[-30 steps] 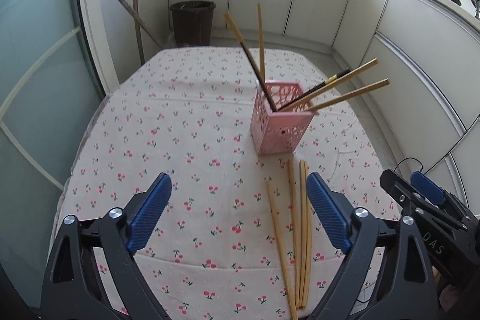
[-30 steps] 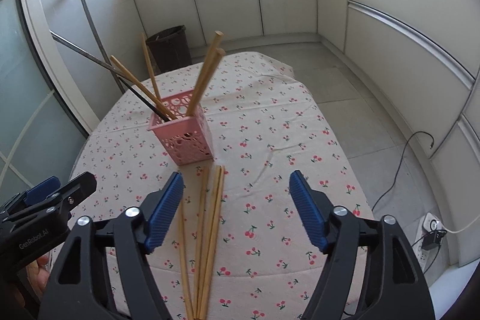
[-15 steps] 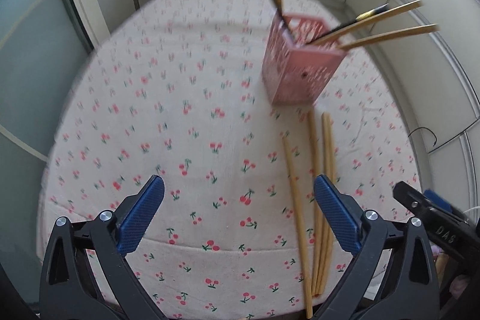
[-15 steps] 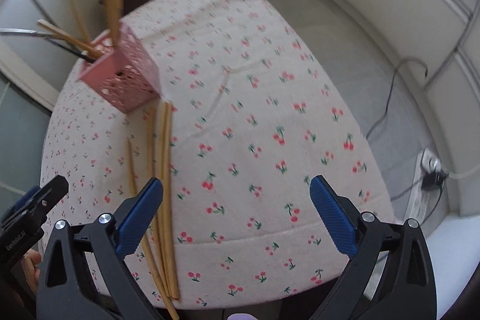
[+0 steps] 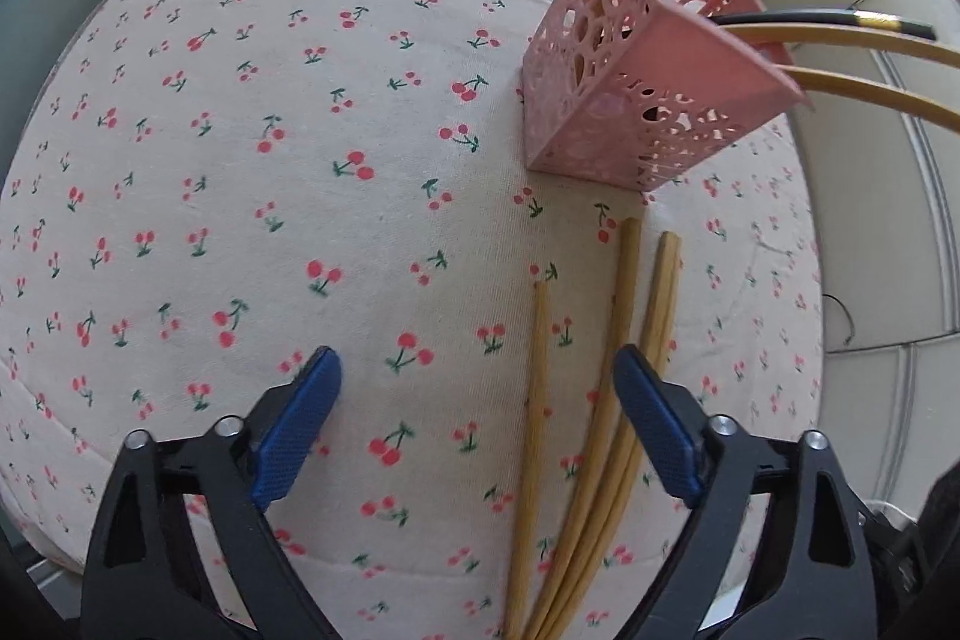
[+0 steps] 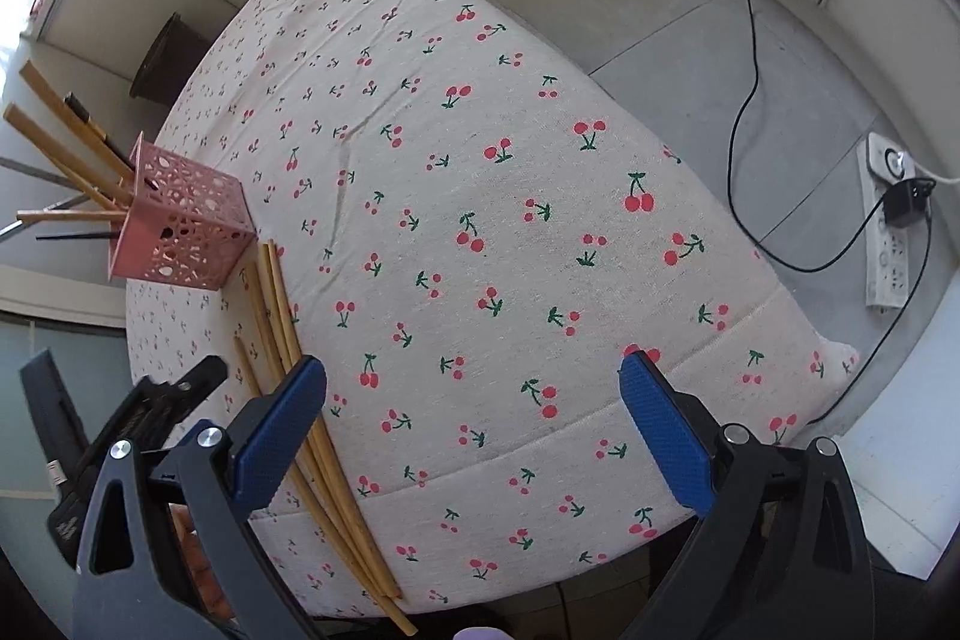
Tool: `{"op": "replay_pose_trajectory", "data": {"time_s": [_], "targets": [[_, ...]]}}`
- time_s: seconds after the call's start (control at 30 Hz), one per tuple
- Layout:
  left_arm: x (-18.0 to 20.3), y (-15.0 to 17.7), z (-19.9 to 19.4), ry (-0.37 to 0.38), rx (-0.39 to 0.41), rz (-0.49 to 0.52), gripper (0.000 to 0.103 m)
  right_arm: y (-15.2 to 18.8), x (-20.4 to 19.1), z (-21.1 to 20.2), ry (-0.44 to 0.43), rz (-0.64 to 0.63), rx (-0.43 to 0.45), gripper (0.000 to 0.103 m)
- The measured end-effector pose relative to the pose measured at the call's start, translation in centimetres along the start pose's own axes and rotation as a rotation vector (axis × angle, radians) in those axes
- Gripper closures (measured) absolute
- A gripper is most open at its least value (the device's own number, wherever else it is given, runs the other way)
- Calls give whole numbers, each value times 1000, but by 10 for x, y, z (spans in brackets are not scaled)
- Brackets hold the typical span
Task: Organize utensils
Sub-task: 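Lower the left gripper and grasp a wooden chopstick, then grasp a wooden chopstick with the right gripper while the left holds its chopstick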
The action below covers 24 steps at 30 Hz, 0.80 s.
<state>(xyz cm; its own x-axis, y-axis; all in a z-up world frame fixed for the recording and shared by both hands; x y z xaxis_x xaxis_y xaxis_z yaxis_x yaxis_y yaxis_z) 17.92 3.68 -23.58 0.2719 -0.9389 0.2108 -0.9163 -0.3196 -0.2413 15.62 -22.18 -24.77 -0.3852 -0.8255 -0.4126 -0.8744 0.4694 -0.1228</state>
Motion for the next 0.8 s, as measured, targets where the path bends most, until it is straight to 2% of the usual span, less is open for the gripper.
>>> {"op": "replay_pose_trajectory", "data": {"time_s": [0.03, 0.17, 0.3, 0.4, 0.57, 0.8], "targets": [[3, 0, 3, -15, 5, 13, 32, -1, 0, 0, -5, 7, -2, 7], [14, -1, 8, -91, 47, 67, 50, -2, 2, -1, -3, 18, -1, 8], [28, 7, 10, -145, 66, 162, 81, -3, 2, -2, -4, 23, 1, 8], [29, 12, 10, -142, 67, 190, 96, -2, 1, -1, -6, 21, -6, 7], [11, 21, 5, -127, 66, 210, 98, 1, -6, 5, 0, 6, -14, 8], [-35, 10, -19, -96, 75, 90, 99, -5, -47, 24, 26, -95, 39, 8]]}}
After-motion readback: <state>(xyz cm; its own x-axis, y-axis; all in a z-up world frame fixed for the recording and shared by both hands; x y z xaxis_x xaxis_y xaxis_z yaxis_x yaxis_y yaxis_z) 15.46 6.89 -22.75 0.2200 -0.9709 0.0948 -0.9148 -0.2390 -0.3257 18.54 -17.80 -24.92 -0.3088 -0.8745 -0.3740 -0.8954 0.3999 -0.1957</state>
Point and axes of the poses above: each gripper's, at about its wrist camera, not at the fingertips, and z roughly the way its jaws point, x to its right, y to its underside, the point moved 7 cm from there along z, roughly the way its jaws point, and after that the axes turned 2 degrees about z, right-handed, at the moved point
